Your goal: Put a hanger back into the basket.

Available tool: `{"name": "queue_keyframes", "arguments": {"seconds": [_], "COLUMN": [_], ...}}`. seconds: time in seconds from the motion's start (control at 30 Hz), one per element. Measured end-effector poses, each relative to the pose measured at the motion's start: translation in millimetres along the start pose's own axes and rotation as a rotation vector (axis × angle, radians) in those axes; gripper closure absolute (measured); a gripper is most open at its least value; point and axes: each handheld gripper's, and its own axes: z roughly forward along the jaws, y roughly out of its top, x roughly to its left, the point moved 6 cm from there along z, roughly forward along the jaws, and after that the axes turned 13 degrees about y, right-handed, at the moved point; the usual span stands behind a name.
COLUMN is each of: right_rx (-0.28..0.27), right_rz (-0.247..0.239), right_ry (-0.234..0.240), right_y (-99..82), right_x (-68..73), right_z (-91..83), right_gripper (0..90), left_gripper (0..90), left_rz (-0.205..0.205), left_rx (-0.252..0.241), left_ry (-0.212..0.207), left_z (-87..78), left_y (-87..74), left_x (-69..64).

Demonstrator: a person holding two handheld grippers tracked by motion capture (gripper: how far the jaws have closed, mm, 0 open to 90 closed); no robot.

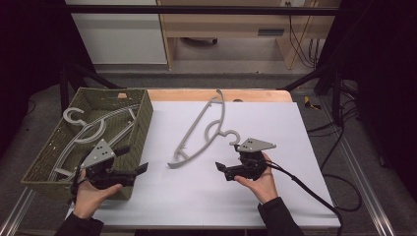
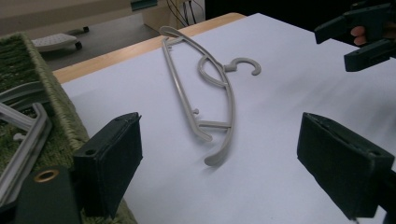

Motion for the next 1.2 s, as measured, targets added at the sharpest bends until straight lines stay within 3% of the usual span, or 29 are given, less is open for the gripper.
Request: {"name": "queue_keyframes", "arguments": {"seconds": [0.27, 0.4, 0.53, 0.6, 0.73, 0.83, 1.03, 1.1, 1.2], "right_rx": [0.026, 0.029, 0.021, 0.007, -0.002, -0.005, -0.015, -0.022, -0.024], "right_rz": [-0.013, -0.027, -0.040, -0.035, -0.029, -0.022, -0.016, -0.010, -0.004], "right_ry": [0.036, 0.015, -0.005, -0.005, -0.010, -0.015, -0.026, -0.024, -0.027], "right_y": [-0.6, -1.8, -1.8, -2.0, -6.8, -12.4, -23.0, -26.1, -30.5], "right_x": [2.2, 1.9, 3.3, 2.6, 0.8, -0.9, -3.1, -2.6, -2.9], "right_z": [23.8, 22.9, 13.1, 5.8, -7.2, -16.8, -35.3, -40.2, -45.4], "right_gripper": [11.2, 11.6, 13.0, 13.0, 12.6, 12.1, 11.7, 11.5, 11.0], "left_gripper": [13.9, 19.0, 30.2, 40.1, 52.0, 50.6, 39.0, 37.8, 37.8], "left_rz": [0.003, 0.028, 0.058, 0.061, 0.068, 0.097, 0.134, 0.155, 0.155], "left_rx": [0.002, 0.018, 0.046, 0.068, 0.131, 0.180, 0.285, 0.324, 0.371], "left_ry": [-0.015, -0.032, -0.051, -0.058, -0.057, -0.053, -0.060, -0.051, -0.037], "left_z": [4.5, 11.1, 26.6, 35.2, 57.7, 75.5, 106.7, 117.6, 128.6], "left_y": [-2.1, -0.8, 1.2, 2.1, 0.2, -6.0, -23.9, -32.7, -43.7], "left_x": [-6.7, -18.5, -34.4, -40.0, -50.3, -58.7, -65.1, -64.2, -59.7]}}
